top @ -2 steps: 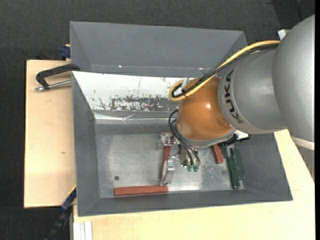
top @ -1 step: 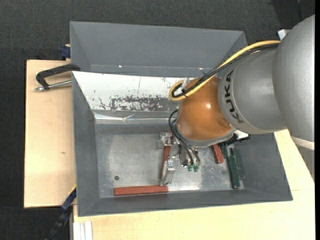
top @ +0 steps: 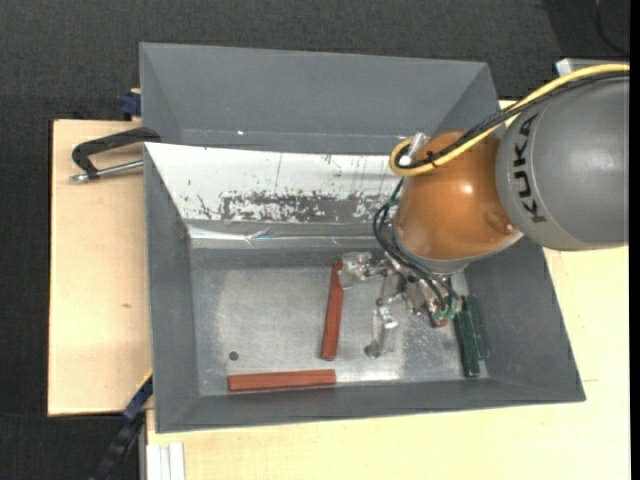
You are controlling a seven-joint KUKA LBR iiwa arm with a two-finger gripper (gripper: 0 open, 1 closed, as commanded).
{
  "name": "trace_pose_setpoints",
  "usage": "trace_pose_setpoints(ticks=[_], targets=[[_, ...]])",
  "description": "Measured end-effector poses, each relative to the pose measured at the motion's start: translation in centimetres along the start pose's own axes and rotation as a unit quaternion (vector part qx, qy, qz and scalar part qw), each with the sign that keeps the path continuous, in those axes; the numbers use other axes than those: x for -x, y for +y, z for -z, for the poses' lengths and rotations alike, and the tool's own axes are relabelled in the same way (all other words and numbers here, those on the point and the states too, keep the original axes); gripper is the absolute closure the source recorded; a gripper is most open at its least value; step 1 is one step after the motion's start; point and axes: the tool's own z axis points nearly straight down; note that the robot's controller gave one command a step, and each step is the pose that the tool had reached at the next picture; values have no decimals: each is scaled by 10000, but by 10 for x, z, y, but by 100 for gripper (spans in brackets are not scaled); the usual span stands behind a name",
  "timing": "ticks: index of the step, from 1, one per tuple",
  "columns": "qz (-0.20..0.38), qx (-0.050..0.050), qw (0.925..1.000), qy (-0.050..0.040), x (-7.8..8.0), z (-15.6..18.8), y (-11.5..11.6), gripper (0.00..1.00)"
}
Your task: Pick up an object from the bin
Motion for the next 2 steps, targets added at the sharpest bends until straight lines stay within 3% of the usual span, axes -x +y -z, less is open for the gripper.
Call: trace_pose_setpoints(ticks=[1, 2], targets=[[508, -33, 9987, -40, 16, -7, -18, 0], [2347, 2, 9721, -5, 40, -41, 43, 100]])
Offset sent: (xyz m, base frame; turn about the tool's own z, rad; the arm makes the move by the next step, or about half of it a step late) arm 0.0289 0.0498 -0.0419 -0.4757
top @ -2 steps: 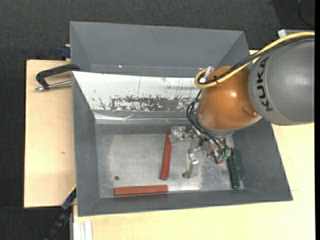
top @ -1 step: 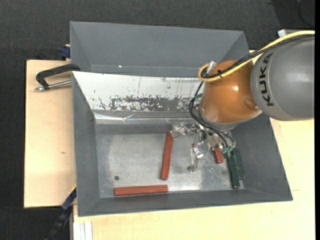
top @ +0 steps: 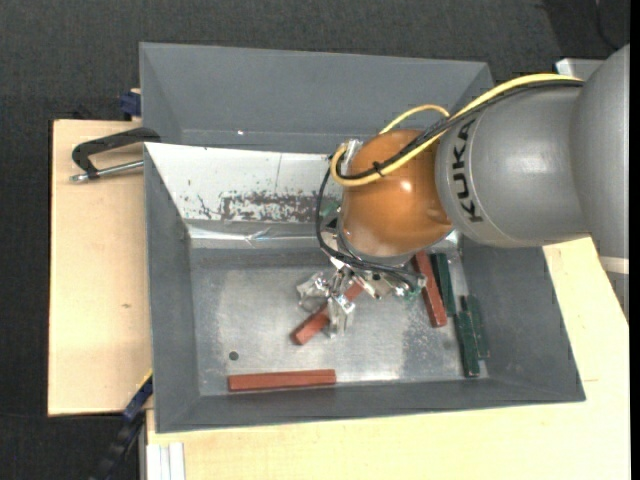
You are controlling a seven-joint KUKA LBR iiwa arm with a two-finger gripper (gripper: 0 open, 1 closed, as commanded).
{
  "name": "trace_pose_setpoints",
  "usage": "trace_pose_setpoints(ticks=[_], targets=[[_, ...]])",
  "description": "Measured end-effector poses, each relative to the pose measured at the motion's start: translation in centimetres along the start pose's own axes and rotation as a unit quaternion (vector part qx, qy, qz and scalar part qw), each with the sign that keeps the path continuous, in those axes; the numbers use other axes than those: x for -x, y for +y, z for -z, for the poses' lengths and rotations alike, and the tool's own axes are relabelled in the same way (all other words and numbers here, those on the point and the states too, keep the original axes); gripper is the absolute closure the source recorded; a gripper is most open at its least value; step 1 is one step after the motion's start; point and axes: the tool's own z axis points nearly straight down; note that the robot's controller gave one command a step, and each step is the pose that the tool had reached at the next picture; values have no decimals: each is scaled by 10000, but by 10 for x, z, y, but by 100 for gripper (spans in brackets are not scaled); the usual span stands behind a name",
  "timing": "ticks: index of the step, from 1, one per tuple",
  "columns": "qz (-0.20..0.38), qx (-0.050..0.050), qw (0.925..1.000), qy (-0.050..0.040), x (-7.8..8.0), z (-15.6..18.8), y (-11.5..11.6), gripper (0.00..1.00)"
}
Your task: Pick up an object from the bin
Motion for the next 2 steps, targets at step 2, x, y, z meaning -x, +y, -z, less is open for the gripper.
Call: trace_pose_setpoints(ticks=[2], targets=[[-157, -5, 9999, -1, -17, 140, 5, 100]])
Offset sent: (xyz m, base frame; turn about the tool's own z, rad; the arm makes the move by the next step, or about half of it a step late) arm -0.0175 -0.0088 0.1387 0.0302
